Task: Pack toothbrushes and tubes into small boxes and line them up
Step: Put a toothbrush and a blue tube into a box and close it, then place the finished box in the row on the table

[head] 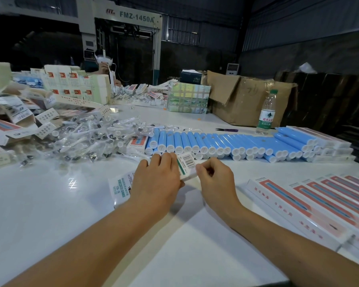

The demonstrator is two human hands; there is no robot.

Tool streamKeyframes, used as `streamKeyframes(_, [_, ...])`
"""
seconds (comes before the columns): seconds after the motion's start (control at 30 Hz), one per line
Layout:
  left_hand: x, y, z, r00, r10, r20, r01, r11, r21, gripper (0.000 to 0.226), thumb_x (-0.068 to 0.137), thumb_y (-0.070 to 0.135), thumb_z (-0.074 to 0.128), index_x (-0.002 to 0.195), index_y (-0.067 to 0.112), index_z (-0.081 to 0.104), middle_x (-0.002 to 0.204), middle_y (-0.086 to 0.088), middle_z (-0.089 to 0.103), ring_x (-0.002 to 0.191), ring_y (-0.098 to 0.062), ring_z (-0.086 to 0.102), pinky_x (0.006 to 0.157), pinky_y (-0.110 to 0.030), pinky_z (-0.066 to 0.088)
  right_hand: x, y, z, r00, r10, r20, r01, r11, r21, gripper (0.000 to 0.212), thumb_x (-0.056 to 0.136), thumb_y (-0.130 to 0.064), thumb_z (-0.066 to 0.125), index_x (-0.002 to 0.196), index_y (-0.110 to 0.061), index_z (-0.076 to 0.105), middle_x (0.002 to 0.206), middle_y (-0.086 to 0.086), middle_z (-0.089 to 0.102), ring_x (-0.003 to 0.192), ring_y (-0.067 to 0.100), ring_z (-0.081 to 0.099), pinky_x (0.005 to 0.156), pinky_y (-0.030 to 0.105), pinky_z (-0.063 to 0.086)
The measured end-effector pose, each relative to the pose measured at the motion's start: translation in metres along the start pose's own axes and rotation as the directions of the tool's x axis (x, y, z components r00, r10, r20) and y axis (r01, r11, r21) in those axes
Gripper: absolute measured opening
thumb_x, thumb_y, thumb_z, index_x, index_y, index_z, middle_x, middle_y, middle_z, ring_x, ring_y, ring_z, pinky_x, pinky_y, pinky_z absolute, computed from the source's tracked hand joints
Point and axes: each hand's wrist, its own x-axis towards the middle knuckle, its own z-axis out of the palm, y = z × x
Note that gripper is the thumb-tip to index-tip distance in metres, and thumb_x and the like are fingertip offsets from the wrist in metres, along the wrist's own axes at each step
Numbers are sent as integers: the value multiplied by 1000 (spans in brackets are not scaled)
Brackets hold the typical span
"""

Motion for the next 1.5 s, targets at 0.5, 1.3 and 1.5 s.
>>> streamKeyframes(0.5, [20,-21,-40,883,-358,304,259,-168,-951,20,99,41,39,97,31,55,96,5,63,85,-4,61,64,-27,43,3,-8,-5,979,-148,142,109,962,248,23,95,-30,50,111,-48,49,98,-5,53,80,3,51,74,22,45])
streamKeyframes(1.3, [11,-40,25,794,-163,586,486,-409,-772,41,84,55,50,99,20,64,86,-1,70,82,-20,62,70,-37,45,-9,-29,-77,835,-15,550,430,643,-634,63,81,-55,56,137,-37,36,95,-8,33,87,12,44,65,28,40])
streamKeyframes(1.5, [29,-48,61,719,-98,688,614,-373,-695,42,98,44,35,116,17,60,95,1,65,80,-16,58,74,-38,42,-23,15,-166,920,186,344,211,503,-838,52,85,-45,54,134,-29,44,102,-1,31,94,14,31,77,33,32])
